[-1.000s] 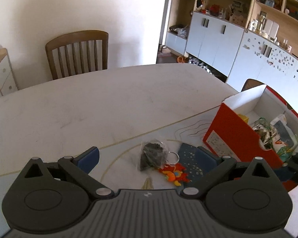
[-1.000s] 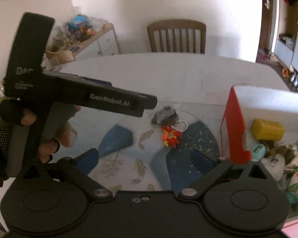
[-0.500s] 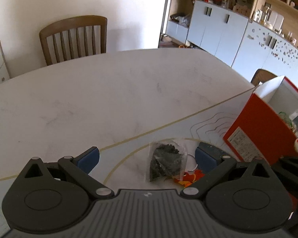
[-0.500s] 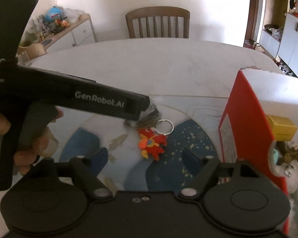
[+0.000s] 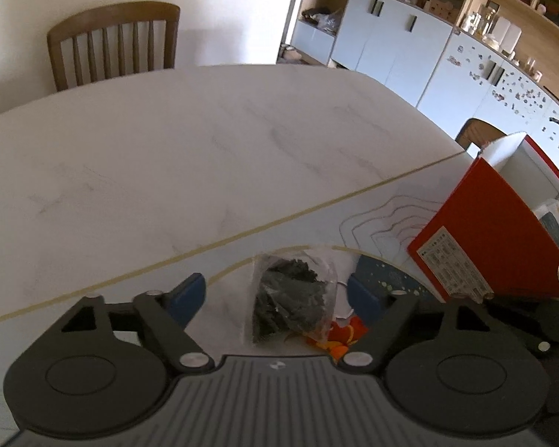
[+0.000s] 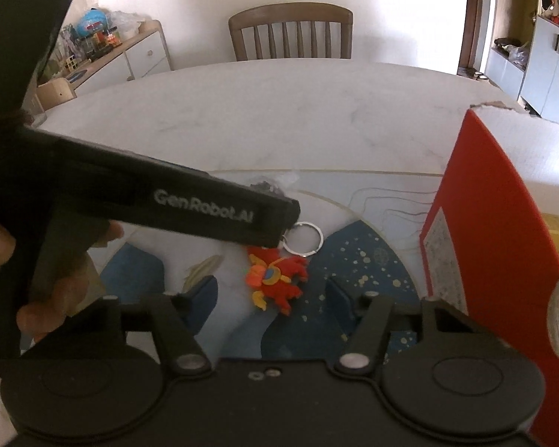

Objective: Organize objects
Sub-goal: 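Grasp the dark tea bag with the left tool while the right tool grasps the orange keychain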

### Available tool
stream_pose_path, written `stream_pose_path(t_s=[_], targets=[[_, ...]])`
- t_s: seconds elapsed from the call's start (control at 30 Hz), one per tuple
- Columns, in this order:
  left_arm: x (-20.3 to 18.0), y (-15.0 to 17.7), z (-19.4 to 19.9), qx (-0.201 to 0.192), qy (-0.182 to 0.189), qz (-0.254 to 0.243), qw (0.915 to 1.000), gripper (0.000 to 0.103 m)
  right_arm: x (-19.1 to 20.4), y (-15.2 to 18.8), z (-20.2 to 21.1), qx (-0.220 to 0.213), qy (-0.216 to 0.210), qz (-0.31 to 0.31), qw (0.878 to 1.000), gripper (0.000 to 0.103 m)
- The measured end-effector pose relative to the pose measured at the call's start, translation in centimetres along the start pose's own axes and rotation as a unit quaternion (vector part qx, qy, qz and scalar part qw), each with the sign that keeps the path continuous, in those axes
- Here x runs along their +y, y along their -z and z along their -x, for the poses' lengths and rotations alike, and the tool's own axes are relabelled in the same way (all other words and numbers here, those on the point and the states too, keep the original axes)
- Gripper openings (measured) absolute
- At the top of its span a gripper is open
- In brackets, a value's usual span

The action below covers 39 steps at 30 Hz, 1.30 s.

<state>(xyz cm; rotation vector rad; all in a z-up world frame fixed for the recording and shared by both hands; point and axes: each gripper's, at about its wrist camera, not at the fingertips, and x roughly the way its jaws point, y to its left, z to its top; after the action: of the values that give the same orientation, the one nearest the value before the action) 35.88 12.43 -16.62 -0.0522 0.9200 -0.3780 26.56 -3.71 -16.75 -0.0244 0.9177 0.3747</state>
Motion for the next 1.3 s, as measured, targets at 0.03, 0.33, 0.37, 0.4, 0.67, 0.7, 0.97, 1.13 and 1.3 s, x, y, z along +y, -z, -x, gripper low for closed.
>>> stream_pose_path(t_s=[0.03,0.33,0.37,0.4,0.67,0.7,0.97,1.13,1.3], targets=[[0.1,0.0,-0.2,0.006,0.002,0.005,1.0000,0.075,0.0,0.0,-0.1,0.000,-0.001,0.000,1.000,0.061],[0.0,0.0,-0.2,0.008,0.016,0.014,0.9997,0.043,0.2,-0.2,-0.3,0.002,-0.007,-0.001,1.000,0.051],[0.0,0.0,-0.1,0.007,0.016,0.014,0.9997,0.041,0.1,-0.3,-0.3,0.001,-0.006,-0.001,1.000,0.050],[0.0,0.0,0.0,0.007,0.015,0.013,0.9998,0.038,0.1,-0.3,-0.3,0.001,-0.003,-0.002,1.000,0.045],[0.6,0.1,1.5,0.002,-0.008,0.026,0.9996,0.032,0.2,-0.2,0.0,0.000,0.002,-0.001,1.000,0.035],[0.8,0.2,1.9,0.001,-0.010,0.031,0.9995,0.032,0.2,-0.2,0.1,-0.002,0.002,-0.003,1.000,0.035],[0.5,0.9,5.0,-0.005,-0.026,0.033,0.9991,0.032,0.0,-0.5,2.8,-0.017,-0.006,-0.015,1.000,0.034],[-0.5,1.8,6.8,0.009,-0.041,0.029,0.9987,0.032,-0.2,-0.2,5.6,-0.028,-0.014,-0.026,0.999,0.034],[-2.0,2.4,9.1,0.011,-0.043,0.024,0.9987,0.032,-0.3,0.1,8.8,-0.047,-0.022,-0.027,0.998,0.034]])
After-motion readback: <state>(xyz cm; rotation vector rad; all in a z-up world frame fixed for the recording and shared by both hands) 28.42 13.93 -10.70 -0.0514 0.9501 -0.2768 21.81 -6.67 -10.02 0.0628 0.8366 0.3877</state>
